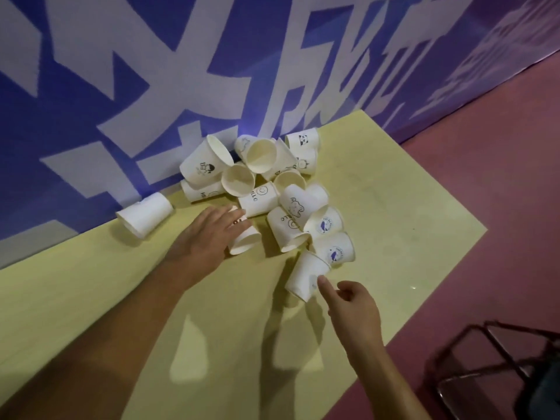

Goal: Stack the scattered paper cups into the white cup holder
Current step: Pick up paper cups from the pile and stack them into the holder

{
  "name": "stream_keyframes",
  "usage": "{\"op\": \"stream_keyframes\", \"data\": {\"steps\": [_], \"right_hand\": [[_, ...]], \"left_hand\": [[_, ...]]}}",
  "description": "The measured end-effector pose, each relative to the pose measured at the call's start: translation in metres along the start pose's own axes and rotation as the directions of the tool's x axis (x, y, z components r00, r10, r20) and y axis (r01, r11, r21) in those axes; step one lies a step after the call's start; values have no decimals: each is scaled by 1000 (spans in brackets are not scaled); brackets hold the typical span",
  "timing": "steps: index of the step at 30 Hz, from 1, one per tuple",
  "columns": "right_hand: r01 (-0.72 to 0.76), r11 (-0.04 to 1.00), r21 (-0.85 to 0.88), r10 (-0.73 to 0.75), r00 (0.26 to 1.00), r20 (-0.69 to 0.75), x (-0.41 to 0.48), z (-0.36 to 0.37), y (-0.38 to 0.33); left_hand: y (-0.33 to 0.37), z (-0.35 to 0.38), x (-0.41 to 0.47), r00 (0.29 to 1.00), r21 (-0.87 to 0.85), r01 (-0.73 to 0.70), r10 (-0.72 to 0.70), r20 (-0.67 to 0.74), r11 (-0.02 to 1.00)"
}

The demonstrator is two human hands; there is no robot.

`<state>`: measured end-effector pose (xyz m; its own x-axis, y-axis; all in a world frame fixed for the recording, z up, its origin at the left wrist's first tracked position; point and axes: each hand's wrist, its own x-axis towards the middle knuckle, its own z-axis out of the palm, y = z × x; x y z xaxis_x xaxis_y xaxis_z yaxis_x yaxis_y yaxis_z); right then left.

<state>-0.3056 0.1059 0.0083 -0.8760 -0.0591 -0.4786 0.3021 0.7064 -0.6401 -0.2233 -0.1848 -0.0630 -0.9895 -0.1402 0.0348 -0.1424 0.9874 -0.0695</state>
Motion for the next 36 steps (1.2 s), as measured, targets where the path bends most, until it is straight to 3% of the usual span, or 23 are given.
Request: {"op": "stream_keyframes", "data": {"steps": [3,5,7,9,11,13,15,20,24,29,32,36], "right_hand": [[-114,993,12,113,991,66,25,13,-3],[-165,984,70,157,982,106,34,22,-8],[-184,976,113,171,978,119,37,29,-16],[-167,980,113,155,982,108,36,36,-22],[-125,987,97,117,990,84,34,43,-24],[-100,992,80,95,993,70,28,49,-25],[-52,996,68,48,998,49,13,54,-26],[157,988,11,-157,982,106,-61,78,-28],[366,930,27,-361,899,247,-144,114,-40],[455,881,129,-464,777,427,-254,168,-54],[497,845,197,-523,692,497,-308,198,-57],[527,818,230,-565,660,496,-347,231,-49]], "left_hand": [[1,-1,1,996,-25,-32,30,-79,999],[2,-10,-3,993,-164,-11,-9,-120,986],[7,-26,-16,983,-368,99,-148,-107,924],[15,-43,-40,922,-583,264,-377,-81,769],[23,-61,-71,783,-754,388,-621,-34,530],[28,-76,-108,627,-852,428,-778,41,300],[29,-89,-149,541,-906,386,-838,68,176],[23,-117,-256,434,-936,339,-898,68,93],[13,-128,-347,343,-922,378,-937,60,80],[-2,-142,-447,269,-940,341,-960,72,26],[-18,-142,-487,236,-937,344,-972,18,66],[-40,-131,-509,209,-925,372,-978,-2,81]]}}
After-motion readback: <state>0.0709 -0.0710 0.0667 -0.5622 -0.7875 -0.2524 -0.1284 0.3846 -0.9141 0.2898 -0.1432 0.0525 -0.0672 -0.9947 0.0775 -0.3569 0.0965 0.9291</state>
